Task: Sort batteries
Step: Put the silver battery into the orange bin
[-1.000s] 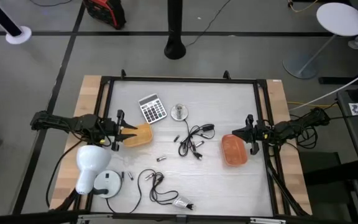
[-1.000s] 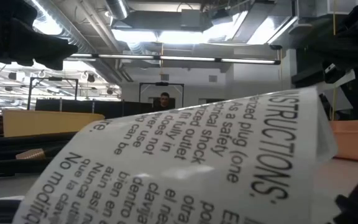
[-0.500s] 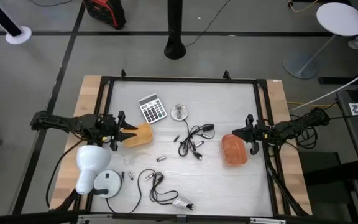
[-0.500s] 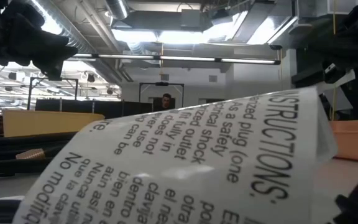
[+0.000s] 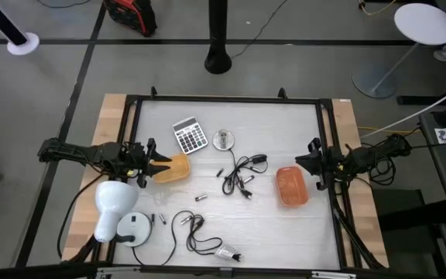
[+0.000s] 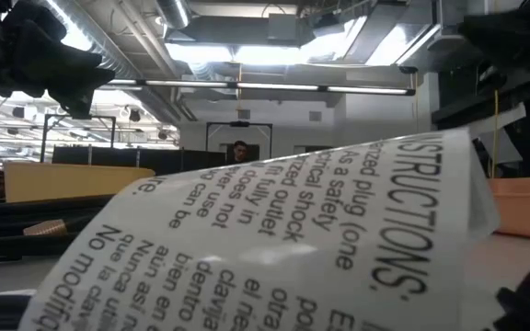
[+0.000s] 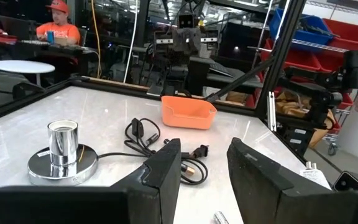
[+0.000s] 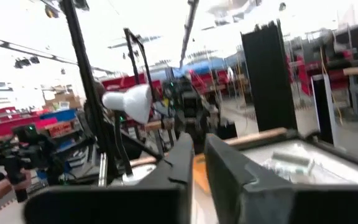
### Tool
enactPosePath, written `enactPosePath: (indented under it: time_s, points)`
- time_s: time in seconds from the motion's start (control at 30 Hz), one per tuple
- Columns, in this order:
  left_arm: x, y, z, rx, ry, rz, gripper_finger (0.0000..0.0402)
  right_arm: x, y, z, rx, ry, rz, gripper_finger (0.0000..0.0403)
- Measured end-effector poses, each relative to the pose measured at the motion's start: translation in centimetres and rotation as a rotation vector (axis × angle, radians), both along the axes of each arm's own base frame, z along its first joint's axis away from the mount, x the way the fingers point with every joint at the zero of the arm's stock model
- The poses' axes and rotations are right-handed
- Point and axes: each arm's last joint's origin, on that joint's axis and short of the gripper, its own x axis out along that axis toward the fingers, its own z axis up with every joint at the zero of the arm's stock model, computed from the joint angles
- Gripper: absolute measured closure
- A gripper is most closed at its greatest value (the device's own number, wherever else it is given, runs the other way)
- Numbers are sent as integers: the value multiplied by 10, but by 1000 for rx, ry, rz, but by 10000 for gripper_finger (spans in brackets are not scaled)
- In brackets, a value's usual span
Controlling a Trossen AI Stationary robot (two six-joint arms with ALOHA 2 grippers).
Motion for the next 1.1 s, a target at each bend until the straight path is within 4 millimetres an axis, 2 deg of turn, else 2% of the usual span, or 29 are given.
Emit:
enactPosePath:
  time_s: [0.2,0.3,0.47,0.57,0.67,0.8,0.93,1.1]
  points:
    - [0,0,0,1,1,0,279,3,2,4,-28,-25,-3,281]
    - [0,0,0,1,2,1,279,7,4,5,-59,14,-6,257]
    - [0,0,0,0,1,16,279,19,9,31,-175,106,-22,249]
    - [0,1,0,0,0,19,279,32,15,47,-266,228,-20,249]
    - [0,1,0,0,-1,19,279,49,23,54,-346,394,-7,249]
    - [0,1,1,-15,-6,21,279,76,34,50,-461,608,-20,249]
    - [0,1,1,-35,-6,21,279,104,43,36,-599,776,-42,249]
    - [0,1,0,-35,-5,20,279,139,38,13,-631,936,-22,249]
